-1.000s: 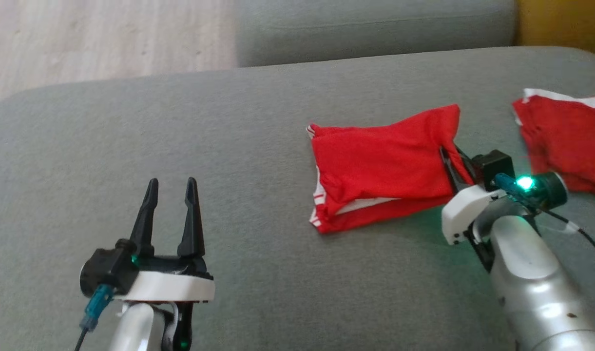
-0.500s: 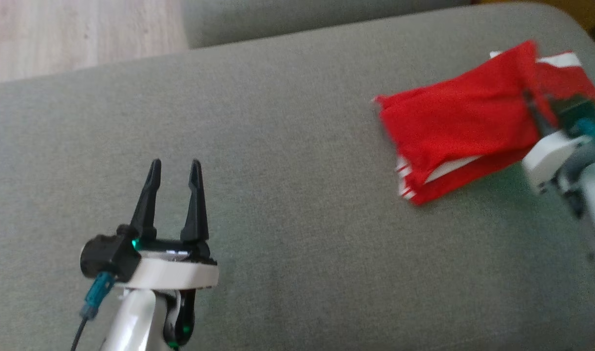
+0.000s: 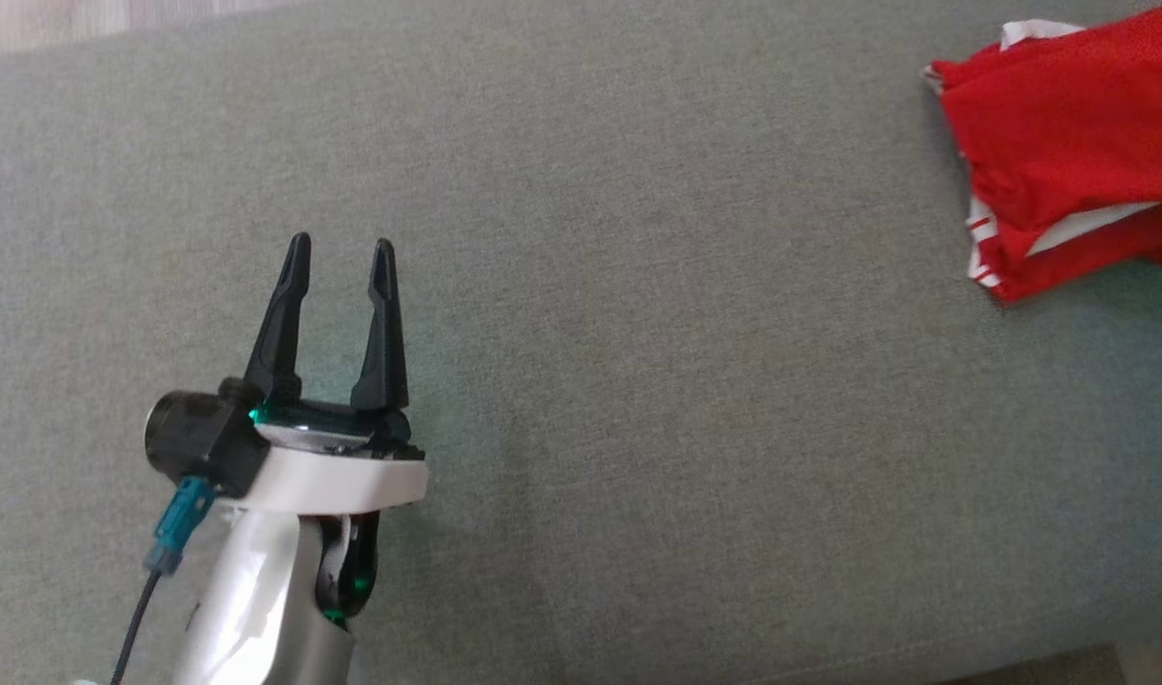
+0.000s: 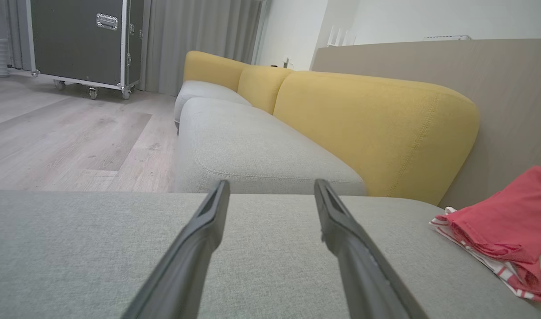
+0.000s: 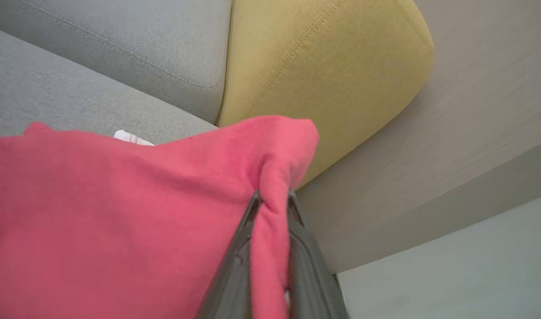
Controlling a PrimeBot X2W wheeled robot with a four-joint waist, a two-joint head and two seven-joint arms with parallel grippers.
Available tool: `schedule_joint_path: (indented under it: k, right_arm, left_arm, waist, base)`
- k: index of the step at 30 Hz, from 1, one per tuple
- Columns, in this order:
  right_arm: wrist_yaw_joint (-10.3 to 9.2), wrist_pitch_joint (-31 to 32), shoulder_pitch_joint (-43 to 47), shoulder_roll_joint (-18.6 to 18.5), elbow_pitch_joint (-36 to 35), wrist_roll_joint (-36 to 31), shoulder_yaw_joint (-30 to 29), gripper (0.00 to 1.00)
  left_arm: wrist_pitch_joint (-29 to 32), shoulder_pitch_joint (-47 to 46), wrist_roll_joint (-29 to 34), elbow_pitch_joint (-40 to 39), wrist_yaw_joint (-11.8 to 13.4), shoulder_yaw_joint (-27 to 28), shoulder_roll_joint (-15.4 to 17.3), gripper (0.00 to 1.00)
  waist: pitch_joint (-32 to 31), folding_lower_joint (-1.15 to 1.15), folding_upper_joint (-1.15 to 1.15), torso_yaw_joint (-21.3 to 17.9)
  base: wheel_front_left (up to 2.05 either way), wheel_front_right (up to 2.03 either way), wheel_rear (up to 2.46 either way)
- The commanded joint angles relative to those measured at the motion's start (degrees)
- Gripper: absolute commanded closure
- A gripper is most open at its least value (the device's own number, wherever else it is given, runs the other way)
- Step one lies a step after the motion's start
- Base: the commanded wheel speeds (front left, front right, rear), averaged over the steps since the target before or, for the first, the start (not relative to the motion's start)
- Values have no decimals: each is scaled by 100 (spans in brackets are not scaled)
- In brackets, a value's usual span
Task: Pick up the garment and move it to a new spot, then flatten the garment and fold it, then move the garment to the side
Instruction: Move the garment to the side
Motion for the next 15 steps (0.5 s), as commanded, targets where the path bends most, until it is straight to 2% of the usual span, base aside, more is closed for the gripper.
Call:
schedule_joint_path:
  k: [1, 8, 10, 15]
  right_arm:
    - [-4, 38, -164, -183, -165, -114, -137, 100]
    - [-4, 265, -153, -112, -29, -536, -906, 100]
    - [-4, 309, -105, -42, -8, -599, -1098, 0]
    - [-4, 291, -26, 145, -80, -720, -1333, 0]
  left_arm:
    - [-29, -204, 62, -152, -21, 202, 25, 0]
    - [-29, -286, 80, -98, -60, 245, 25, 0]
    - [-29, -289, 78, -90, -66, 267, 25, 0]
    - [-29, -263, 72, -50, -76, 316, 25, 0]
  waist:
    - [84, -1, 0, 36]
    - [223, -1, 0, 172]
    - [223, -1, 0, 186]
    - [128, -1, 0, 173]
  base:
    - [0, 0, 0]
    - [0, 0, 0]
    - [0, 0, 0]
    - [0, 0, 0]
